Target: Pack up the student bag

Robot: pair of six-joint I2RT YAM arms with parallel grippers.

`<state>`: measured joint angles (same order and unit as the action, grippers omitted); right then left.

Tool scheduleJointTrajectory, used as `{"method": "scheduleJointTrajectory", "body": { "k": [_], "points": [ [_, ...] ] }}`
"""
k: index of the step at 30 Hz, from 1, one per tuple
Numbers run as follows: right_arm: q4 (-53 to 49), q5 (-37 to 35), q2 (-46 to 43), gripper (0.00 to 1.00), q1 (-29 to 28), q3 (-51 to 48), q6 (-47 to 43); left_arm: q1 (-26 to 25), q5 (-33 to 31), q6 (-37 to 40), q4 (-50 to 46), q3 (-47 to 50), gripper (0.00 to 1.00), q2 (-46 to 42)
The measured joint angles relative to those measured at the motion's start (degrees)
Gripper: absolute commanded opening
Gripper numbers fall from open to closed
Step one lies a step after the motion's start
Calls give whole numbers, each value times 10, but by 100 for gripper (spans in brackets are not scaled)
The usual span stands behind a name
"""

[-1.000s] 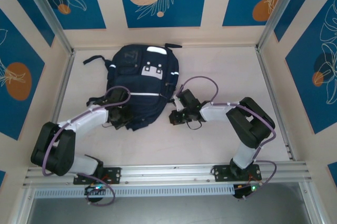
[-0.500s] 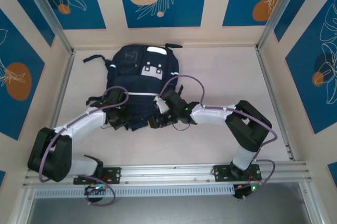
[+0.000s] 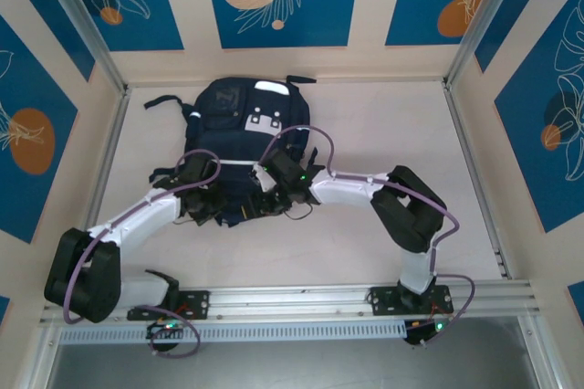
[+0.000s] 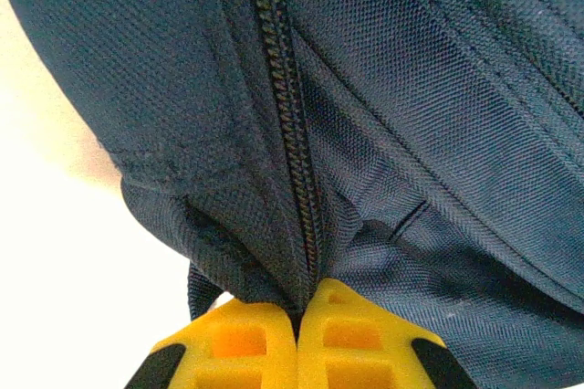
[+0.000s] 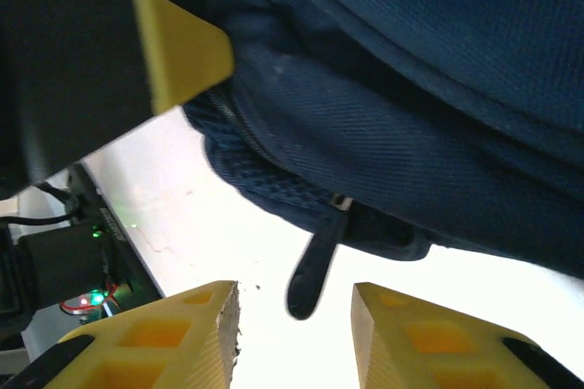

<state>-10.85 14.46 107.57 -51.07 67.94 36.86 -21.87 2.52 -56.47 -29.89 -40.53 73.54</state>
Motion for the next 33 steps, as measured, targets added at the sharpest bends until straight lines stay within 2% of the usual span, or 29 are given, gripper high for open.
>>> {"method": "scheduleJointTrajectory", "body": {
  "k": [6,8,11,12,17,25,29,30,31,33],
  "points": [
    [-41,-3,48,35,-2,48,-1,0,1,0,4,5,0,0],
    [-55,-3,59,32,-2,64,-3,0,0,0,5,7,0,0],
    [-82,-7,74,4,-3,90,-11,1,0,0,5,8,0,0],
    [-88,-8,78,0,-3,94,-12,1,0,0,5,8,0,0],
    [-84,-7,72,0,4,85,-8,3,-7,1,2,7,0,-2],
    [43,66,-8,0,58,-52,12,22,0,0,-10,6,0,-31],
    [94,99,-21,0,97,-108,37,40,-18,4,-33,5,0,-60],
    [106,105,-21,0,103,-118,42,42,-18,8,-38,4,4,-64],
    [115,110,-21,0,106,-125,47,42,-18,12,-42,2,13,-65],
    [141,117,-21,0,107,-137,62,43,-14,25,-52,-3,34,-64]
  ]
}}
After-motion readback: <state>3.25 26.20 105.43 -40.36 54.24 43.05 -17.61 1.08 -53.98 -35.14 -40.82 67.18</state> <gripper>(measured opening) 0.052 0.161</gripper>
